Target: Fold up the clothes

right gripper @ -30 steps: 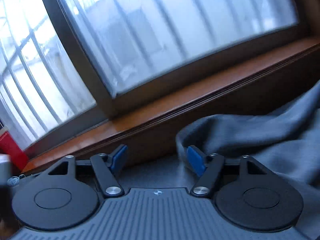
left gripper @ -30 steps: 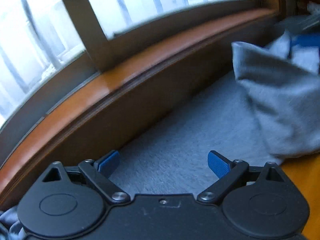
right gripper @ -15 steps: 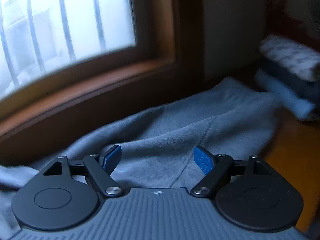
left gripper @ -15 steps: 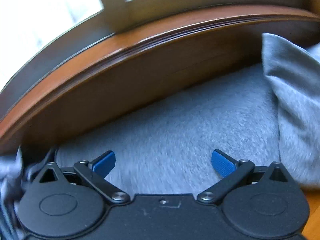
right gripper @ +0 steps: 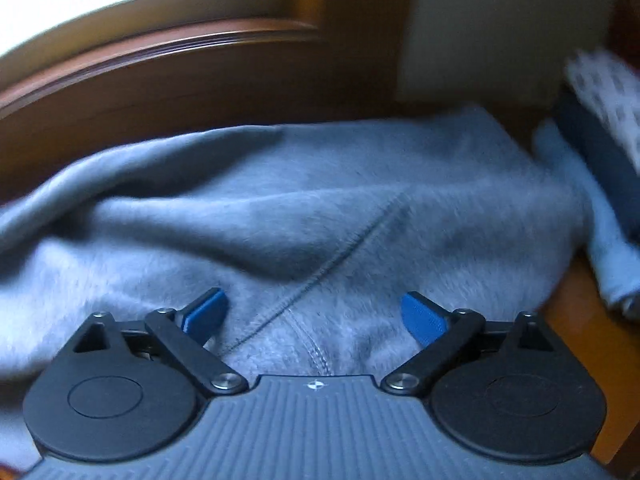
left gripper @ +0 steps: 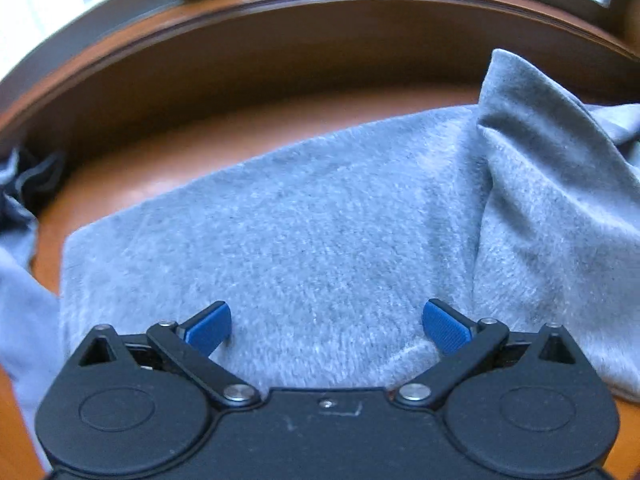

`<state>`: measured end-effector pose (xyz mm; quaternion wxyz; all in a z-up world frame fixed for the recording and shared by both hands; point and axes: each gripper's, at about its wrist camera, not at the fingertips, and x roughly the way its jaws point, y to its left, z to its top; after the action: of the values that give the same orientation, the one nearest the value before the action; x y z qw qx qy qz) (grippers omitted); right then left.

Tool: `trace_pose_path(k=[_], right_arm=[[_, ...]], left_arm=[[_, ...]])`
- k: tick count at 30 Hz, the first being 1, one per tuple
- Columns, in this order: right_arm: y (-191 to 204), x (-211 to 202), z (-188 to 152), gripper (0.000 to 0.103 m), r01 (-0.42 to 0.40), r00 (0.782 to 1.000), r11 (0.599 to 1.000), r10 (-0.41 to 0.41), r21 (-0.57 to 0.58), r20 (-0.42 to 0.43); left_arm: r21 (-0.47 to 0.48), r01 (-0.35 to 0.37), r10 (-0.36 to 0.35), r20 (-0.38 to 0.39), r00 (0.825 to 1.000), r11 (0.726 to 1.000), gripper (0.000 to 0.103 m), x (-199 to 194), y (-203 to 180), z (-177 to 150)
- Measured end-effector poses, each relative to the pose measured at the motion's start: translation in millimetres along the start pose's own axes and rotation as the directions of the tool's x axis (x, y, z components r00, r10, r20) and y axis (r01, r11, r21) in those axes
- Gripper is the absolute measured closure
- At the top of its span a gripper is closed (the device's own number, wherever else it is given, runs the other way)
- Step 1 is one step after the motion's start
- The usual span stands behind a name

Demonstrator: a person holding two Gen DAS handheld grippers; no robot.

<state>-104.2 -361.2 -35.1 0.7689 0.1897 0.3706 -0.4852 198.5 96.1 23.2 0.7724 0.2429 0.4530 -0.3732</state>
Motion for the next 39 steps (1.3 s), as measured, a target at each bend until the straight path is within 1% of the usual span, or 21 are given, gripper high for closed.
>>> trace_pose_path(k=[3, 5, 7, 8, 10, 12, 14, 16, 18, 20, 21, 23, 25, 27, 29, 31, 34, 35, 37, 38, 39], right_arm=[[-6.7, 5.4, 5.8, 0.002, 0.06, 0.998, 0.997, -0.06, -0.054, 0.005], [-5.2, 6.8, 12.0, 0.003, 0.07, 0.997, 0.996, -0.071, -0.059, -0.009], [5.8, -4.0, 13.9, 0.016, 0.102, 0.995, 0.992, -0.102, -0.071, 0.005], [12.8, -12.9, 13.6, 0.025, 0.123, 0.992, 0.989, -0.122, -0.08, 0.022], [30.1, -40.6, 9.6, 0.024, 0.154, 0.985, 0.985, -0.146, -0.078, 0.091], [54.5, -81.9, -6.3, 0.015, 0.122, 0.98, 0.991, -0.113, -0.048, 0.163], [82.1, -114.4, -29.7, 0.013, 0.058, 0.978, 0.998, -0.059, 0.009, 0.202], [108.9, -142.1, -56.1, 0.013, -0.008, 0.973, 0.996, -0.014, 0.091, 0.232], [133.8, -164.2, -86.7, 0.012, -0.072, 0.968, 0.976, 0.018, 0.207, 0.251], [155.4, -175.7, -117.4, 0.012, -0.138, 0.963, 0.935, 0.049, 0.327, 0.266], [166.8, -178.5, -127.4, 0.011, -0.134, 0.963, 0.93, 0.041, 0.343, 0.266], [189.8, -182.6, -144.2, 0.011, -0.106, 0.965, 0.931, 0.011, 0.35, 0.263], [209.0, -175.9, -152.1, 0.011, 0.028, 0.974, 0.946, -0.099, 0.322, 0.205], [223.0, -174.8, -161.9, 0.012, 0.13, 0.973, 0.938, -0.183, 0.321, 0.143], [224.8, -168.7, -168.6, 0.012, 0.17, 0.97, 0.922, -0.22, 0.348, 0.108], [227.7, -164.8, -174.4, 0.011, 0.183, 0.968, 0.91, -0.234, 0.372, 0.096], [238.9, -163.1, -177.5, 0.013, 0.187, 0.963, 0.921, -0.241, 0.341, 0.123], [240.8, -162.6, -178.3, 0.022, 0.177, 0.962, 0.925, -0.235, 0.337, 0.14], [243.8, -162.2, -180.0, 0.052, 0.151, 0.959, 0.931, -0.22, 0.333, 0.18], [245.2, -161.9, -180.8, 0.082, 0.138, 0.957, 0.933, -0.212, 0.331, 0.199], [243.1, -167.6, -180.5, 0.092, 0.075, 0.958, 0.929, -0.168, 0.363, 0.233]], left_arm=[[0.016, 0.008, -0.008, -0.006, 1.0, 1.0, 0.0, -12.7, 1.2, -11.9], [0.03, 0.008, -0.007, -0.007, 1.0, 1.0, 0.0, -21.6, 3.5, -19.7], [0.034, 0.015, -0.016, 0.009, 1.0, 0.999, 0.0, -32.7, 15.5, -26.8], [0.039, 0.02, -0.021, 0.017, 1.0, 0.999, 0.0, -38.0, 23.2, -29.9], [0.068, 0.027, -0.029, 0.029, 0.999, 0.997, 0.0, -45.4, 36.7, -38.0], [0.108, 0.031, -0.036, 0.039, 0.999, 0.994, 0.0, -46.7, 48.4, -43.4], [0.156, 0.04, -0.048, 0.048, 0.998, 0.987, 0.0, -43.5, 51.0, -37.6], [0.209, 0.071, -0.087, 0.068, 0.994, 0.975, 0.0, -41.0, 65.7, -37.2], [0.26, 0.09, -0.111, 0.065, 0.992, 0.962, 0.0, -30.3, 73.7, -34.4], [0.305, 0.101, -0.125, 0.06, 0.99, 0.947, 0.0, -19.7, 87.5, -32.0], [0.323, 0.113, -0.138, 0.057, 0.989, 0.94, 0.0, -10.4, 97.1, -28.7], [0.325, 0.128, -0.15, 0.045, 0.988, 0.937, 0.0, -2.5, 113.6, -24.6], [0.324, 0.127, -0.148, 0.042, 0.988, 0.937, 0.0, -4.6, 125.7, -25.4], [0.343, 0.132, -0.157, 0.046, 0.987, 0.93, 0.0, -7.8, 131.1, -29.8], [0.363, 0.128, -0.158, 0.052, 0.986, 0.923, 0.0, -9.3, 131.0, -33.2], [0.372, 0.109, -0.139, 0.054, 0.989, 0.922, 0.0, -8.9, 129.1, -35.1], [0.364, 0.099, -0.121, 0.038, 0.992, 0.926, 0.0, -4.0, 127.9, -32.6], [0.373, 0.099, -0.121, 0.036, 0.992, 0.923, 0.0, -3.0, 127.9, -32.2], [0.388, 0.081, -0.104, 0.037, 0.994, 0.918, 0.0, -4.0, 126.9, -31.5], [0.389, 0.071, -0.095, 0.042, 0.995, 0.919, 0.0, -4.2, 126.9, -31.0], [0.387, 0.069, -0.093, 0.045, 0.995, 0.919, 0.0, -4.9, 127.8, -31.1]])
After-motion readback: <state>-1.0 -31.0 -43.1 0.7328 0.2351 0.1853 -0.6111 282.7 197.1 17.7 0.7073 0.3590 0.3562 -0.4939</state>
